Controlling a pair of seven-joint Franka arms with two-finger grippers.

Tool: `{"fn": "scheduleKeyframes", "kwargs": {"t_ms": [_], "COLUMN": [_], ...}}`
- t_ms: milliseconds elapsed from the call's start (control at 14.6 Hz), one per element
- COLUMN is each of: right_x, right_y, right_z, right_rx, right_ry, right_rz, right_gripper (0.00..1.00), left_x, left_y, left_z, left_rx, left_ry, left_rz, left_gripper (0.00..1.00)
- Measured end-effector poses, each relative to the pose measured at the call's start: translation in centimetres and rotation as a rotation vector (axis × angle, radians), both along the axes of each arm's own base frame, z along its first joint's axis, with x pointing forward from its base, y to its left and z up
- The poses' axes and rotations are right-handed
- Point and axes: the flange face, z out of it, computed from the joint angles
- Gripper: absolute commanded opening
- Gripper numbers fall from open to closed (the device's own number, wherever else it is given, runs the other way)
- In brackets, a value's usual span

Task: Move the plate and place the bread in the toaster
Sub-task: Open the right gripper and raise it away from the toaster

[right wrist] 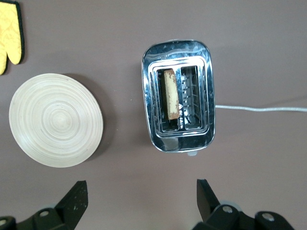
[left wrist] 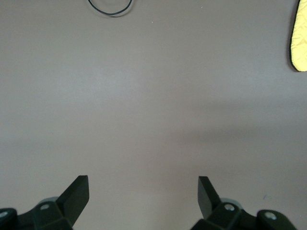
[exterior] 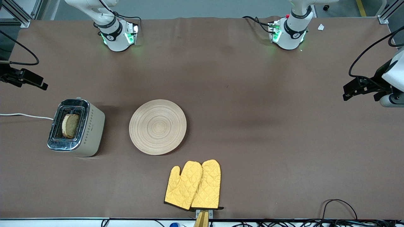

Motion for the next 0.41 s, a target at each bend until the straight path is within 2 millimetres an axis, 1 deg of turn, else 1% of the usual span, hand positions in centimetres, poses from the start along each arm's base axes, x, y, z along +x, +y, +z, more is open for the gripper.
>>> {"fn": "scheduleKeyframes", "kwargs": {"t_ms": [206,412], "right_x": [0.0,0.0], "right_y": [-1.0,-1.6], "right_z": [-0.1,-0.1], "right_rx": [-0.005,-0.037], "right_ry": [-0.008,-0.01], "right_rz": [0.081,0.147], "right_gripper": [1.0,1.0], "left_x": [0.0,0.0], "left_y": [0.0,0.1], "left_z": [0.0,0.0], "left_rx": [0.0,0.0], "left_ry": [-0.001,-0.001], "left_rz": [0.0,0.001], "left_gripper": [1.0,1.0]}}
